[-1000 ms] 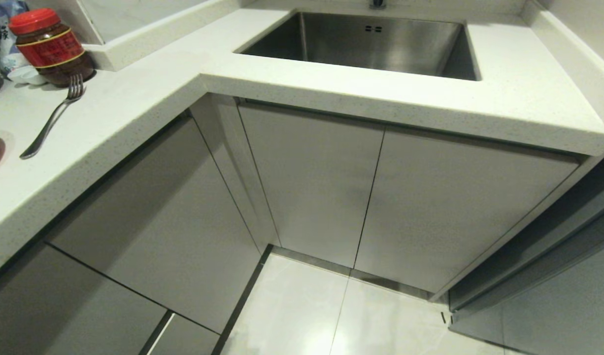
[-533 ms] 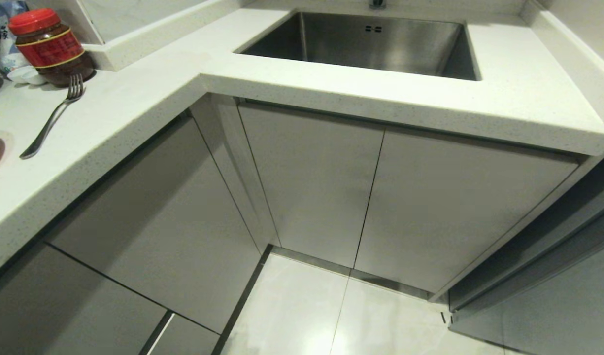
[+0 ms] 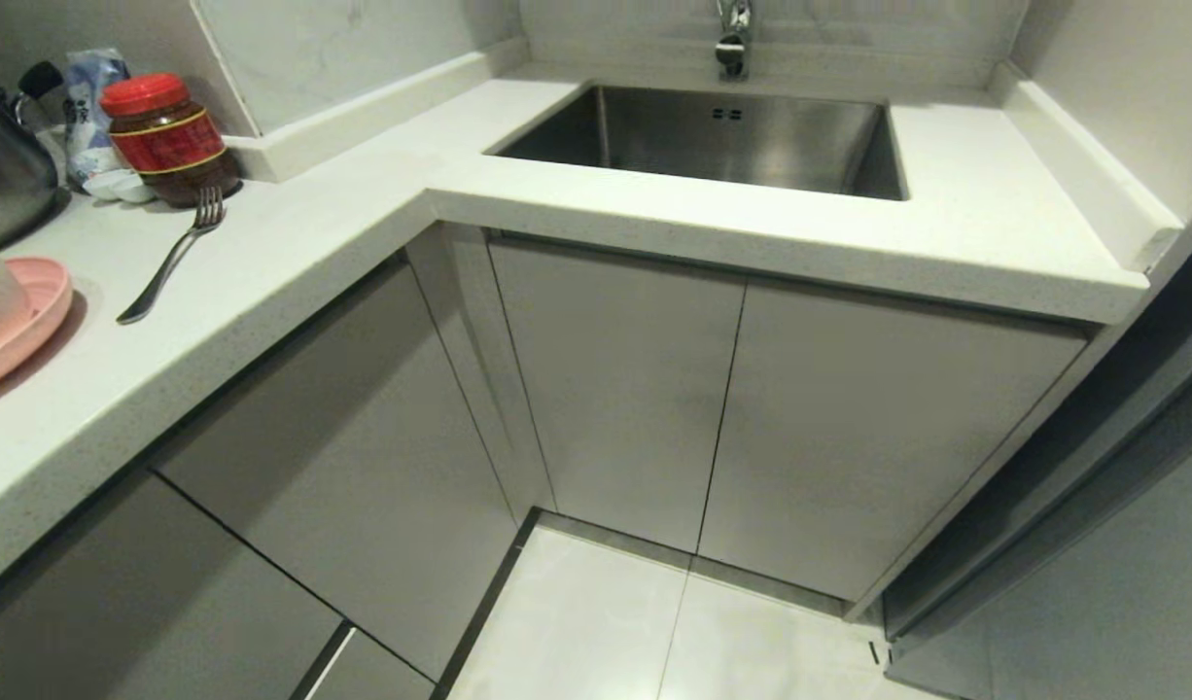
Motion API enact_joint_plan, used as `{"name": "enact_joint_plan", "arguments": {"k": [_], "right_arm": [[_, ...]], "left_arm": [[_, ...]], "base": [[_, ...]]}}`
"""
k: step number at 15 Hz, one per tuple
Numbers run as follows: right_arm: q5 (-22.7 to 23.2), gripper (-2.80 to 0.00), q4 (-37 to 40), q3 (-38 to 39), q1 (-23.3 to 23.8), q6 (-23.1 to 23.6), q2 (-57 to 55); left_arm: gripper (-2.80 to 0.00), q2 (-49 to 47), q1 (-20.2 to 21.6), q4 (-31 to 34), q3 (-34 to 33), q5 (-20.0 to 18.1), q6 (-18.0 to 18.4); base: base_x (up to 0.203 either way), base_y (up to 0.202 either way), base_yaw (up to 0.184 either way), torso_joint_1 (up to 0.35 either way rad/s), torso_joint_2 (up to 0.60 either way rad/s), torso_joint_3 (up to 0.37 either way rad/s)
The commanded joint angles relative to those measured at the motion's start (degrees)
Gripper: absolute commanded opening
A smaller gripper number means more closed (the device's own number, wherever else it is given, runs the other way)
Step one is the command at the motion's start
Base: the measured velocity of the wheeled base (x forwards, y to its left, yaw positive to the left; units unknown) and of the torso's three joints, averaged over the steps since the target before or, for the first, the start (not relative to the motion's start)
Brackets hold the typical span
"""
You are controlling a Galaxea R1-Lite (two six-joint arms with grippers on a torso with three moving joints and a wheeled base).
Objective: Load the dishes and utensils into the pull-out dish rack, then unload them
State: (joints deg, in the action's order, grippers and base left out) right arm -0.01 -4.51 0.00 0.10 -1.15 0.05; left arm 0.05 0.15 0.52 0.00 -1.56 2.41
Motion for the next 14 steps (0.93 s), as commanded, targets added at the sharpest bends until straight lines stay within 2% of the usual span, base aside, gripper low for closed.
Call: {"name": "enact_joint_plan", "arguments": {"k": [1,14], "right_arm": [[0.0,-2.80,-0.1,1.5,0.0,0.0,0.0],[0.0,-2.80,-0.1,1.5,0.0,0.0,0.0]], "left_arm": [[-2.80,-0.1,-0.1,0.1,0.1,0.0,0.0],[-2.80,-0.1,-0.1,0.3,0.1,-0.1,0.0]], "base": [[0.000,0.000,0.000,0.005,0.00,0.195],[0.000,0.000,0.000,0.002,0.00,0.203]]}}
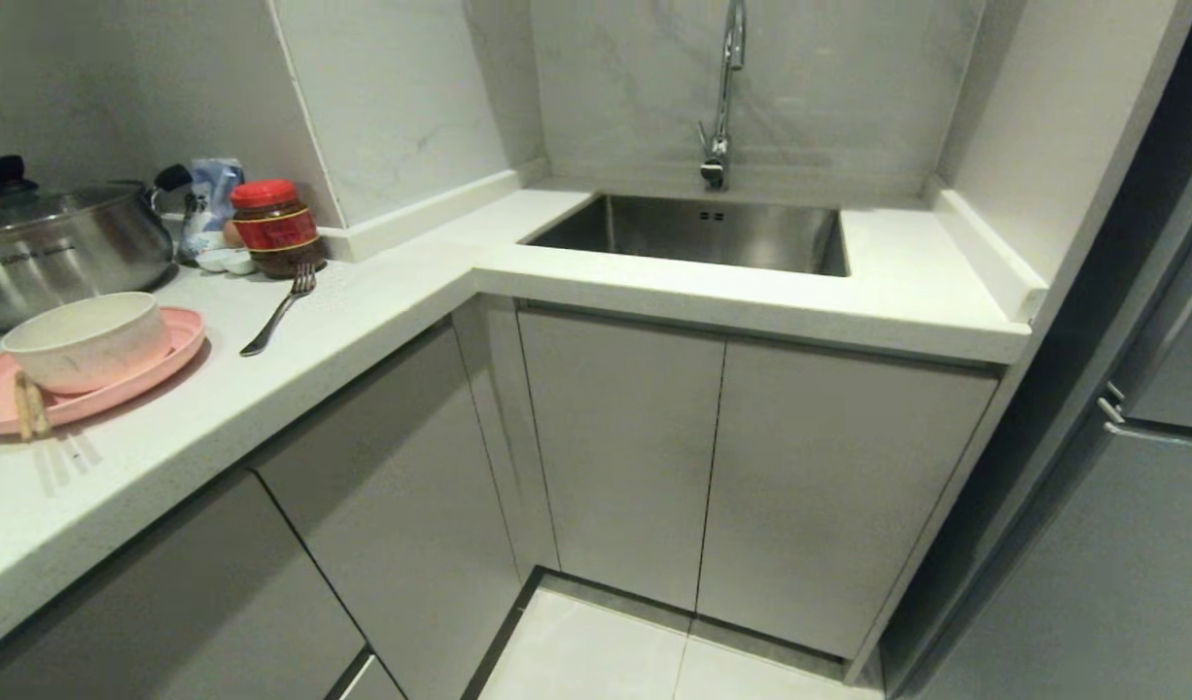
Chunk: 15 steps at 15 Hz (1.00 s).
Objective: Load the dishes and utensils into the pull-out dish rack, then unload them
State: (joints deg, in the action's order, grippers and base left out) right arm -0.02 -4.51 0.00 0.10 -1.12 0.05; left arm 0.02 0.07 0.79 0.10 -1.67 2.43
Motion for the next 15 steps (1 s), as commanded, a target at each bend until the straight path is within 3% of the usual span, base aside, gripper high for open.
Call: {"name": "enact_joint_plan", "arguments": {"k": [1,10,15], "right_arm": [[0.0,-2.80,-0.1,1.5,0.0,0.0,0.0],[0.0,-2.80,-0.1,1.5,0.0,0.0,0.0],[0.0,-2.80,-0.1,1.5,0.0,0.0,0.0]], "left_arm": [[-2.80,-0.1,0.0,-0.1,0.0,0.0,0.0],[-2.80,-0.1,0.0,-0.3,-0.1,0.0,0.0],[-2.80,-0.1,0.0,-0.7,-0.2,0.4,-0.6]], "base": [[0.000,0.000,0.000,0.001,0.00,0.204],[0.000,0.000,0.000,0.004,0.00,0.202],[0.000,0.000,0.000,0.002,0.00,0.057]]}}
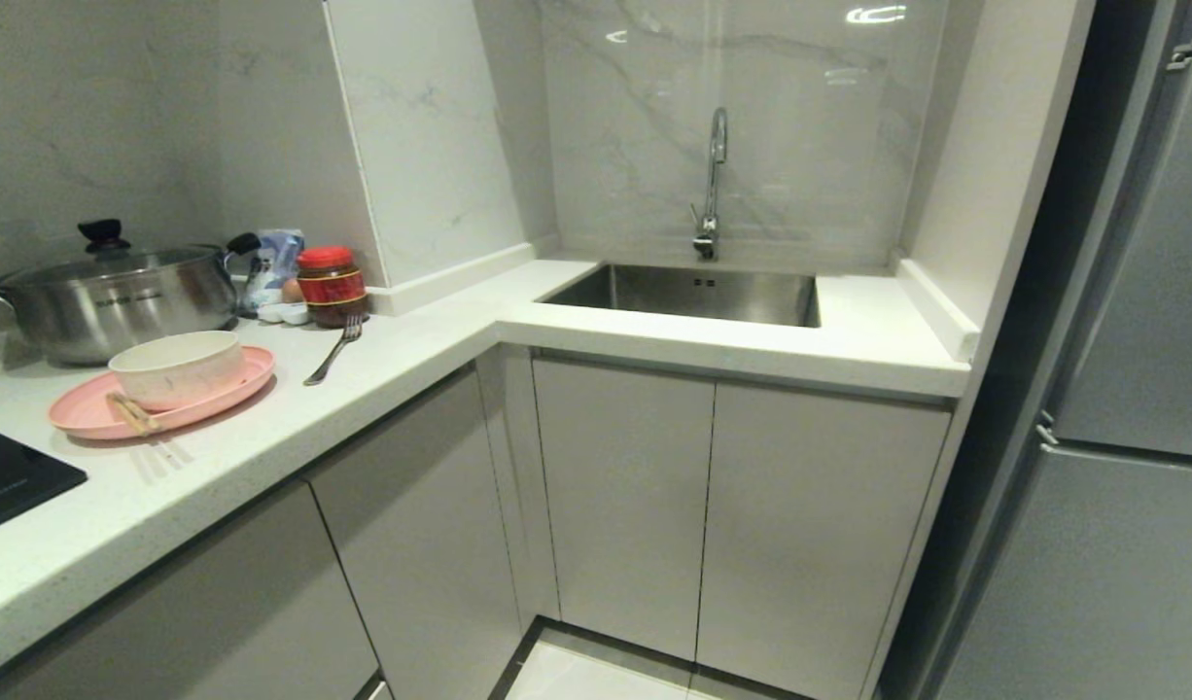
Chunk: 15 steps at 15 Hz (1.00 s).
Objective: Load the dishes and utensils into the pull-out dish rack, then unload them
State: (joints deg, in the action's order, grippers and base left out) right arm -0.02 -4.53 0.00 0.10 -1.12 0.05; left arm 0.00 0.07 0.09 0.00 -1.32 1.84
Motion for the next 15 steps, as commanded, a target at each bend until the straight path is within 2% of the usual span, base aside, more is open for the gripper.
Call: {"name": "enact_joint_plan", "arguments": {"k": [1,15], "right_arm": [[0.0,-2.80,0.0,1.6,0.0,0.0,0.0],[0.0,-2.80,0.1,1.5,0.0,0.2,0.0]], "left_arm": [[-2.80,-0.1,0.0,0.0,-0.1,0.0,-0.1],[-2.80,-0.1,0.0,0.0,-0.1,0.0,-0.1]], "base": [[0.000,0.000,0.000,0.000,0.00,0.000],[0.000,0.000,0.000,0.000,0.00,0.000]]}}
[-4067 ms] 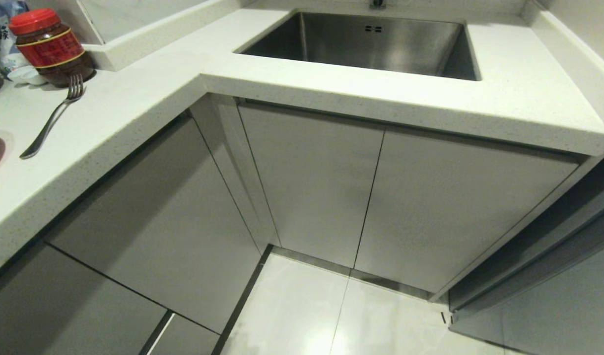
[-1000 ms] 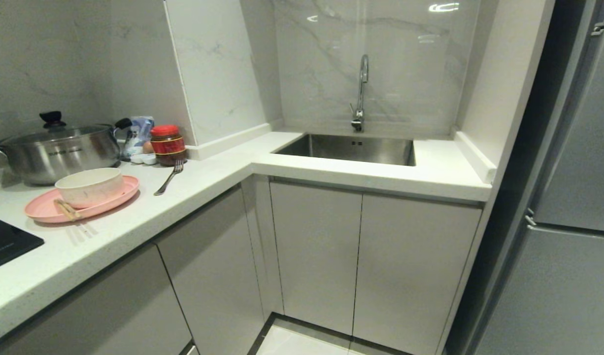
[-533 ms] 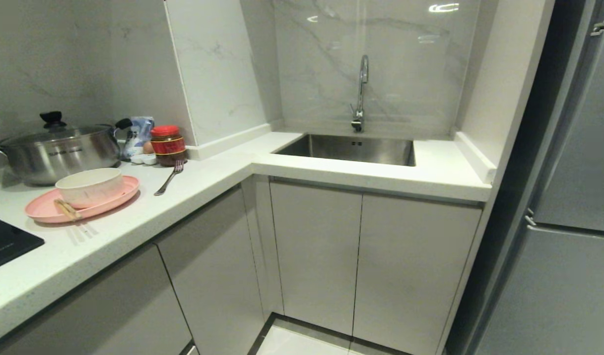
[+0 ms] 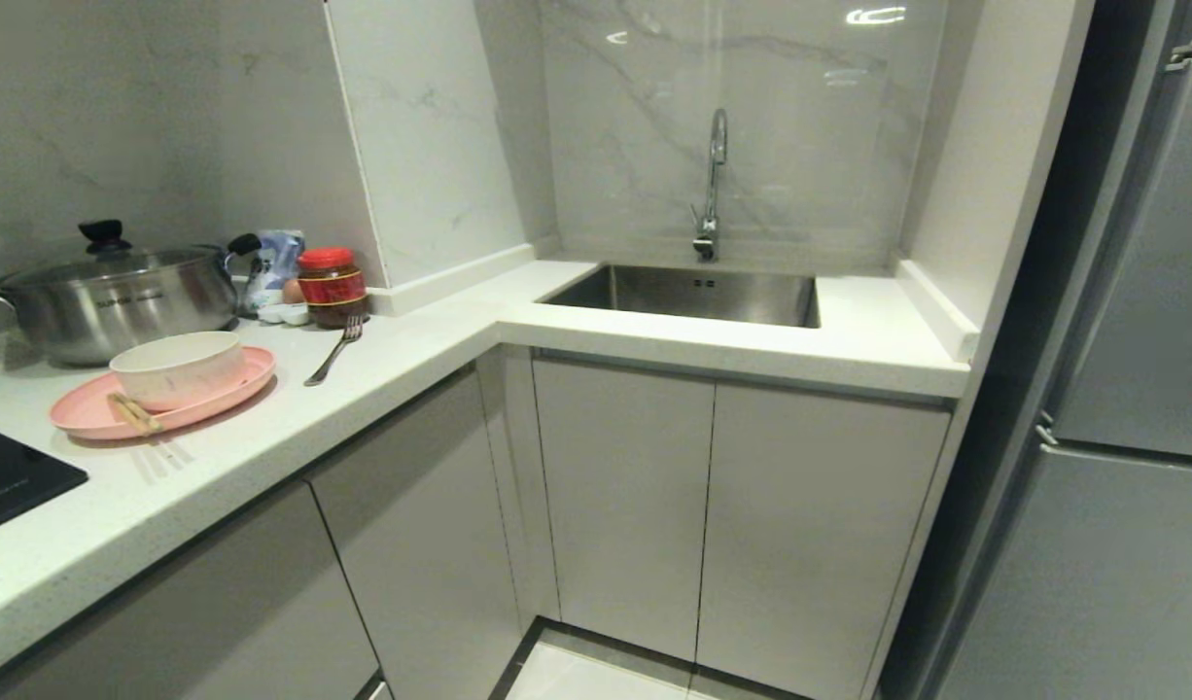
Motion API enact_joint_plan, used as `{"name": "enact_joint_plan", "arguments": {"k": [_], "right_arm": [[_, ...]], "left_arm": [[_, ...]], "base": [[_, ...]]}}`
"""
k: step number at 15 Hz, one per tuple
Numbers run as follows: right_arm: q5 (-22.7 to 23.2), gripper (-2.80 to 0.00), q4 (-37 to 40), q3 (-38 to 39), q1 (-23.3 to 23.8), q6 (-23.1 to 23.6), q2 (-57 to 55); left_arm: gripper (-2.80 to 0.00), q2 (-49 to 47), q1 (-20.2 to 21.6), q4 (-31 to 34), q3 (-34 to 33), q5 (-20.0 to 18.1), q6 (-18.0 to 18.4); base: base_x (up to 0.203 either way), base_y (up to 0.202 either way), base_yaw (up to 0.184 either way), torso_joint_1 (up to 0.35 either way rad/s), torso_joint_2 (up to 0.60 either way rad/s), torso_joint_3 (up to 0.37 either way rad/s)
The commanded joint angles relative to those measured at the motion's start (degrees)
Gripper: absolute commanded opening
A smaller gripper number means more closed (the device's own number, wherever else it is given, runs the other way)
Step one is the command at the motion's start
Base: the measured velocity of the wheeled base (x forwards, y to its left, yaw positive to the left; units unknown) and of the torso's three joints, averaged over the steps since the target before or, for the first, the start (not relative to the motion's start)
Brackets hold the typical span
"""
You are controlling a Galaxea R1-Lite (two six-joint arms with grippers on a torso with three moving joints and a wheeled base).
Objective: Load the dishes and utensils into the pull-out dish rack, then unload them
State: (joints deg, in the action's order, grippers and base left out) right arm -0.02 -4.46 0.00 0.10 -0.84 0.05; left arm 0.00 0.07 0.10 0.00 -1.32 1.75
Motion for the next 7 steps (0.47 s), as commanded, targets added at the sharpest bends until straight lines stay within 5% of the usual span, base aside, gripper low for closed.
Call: {"name": "enact_joint_plan", "arguments": {"k": [1,7], "right_arm": [[0.0,-2.80,-0.1,1.5,0.0,-0.2,0.0],[0.0,-2.80,-0.1,1.5,0.0,-0.3,0.0]], "left_arm": [[-2.80,-0.1,0.0,0.0,-0.1,0.0,0.0],[-2.80,-0.1,0.0,0.0,-0.1,0.0,0.0]], "base": [[0.000,0.000,0.000,0.000,0.00,0.000],[0.000,0.000,0.000,0.000,0.00,0.000]]}}
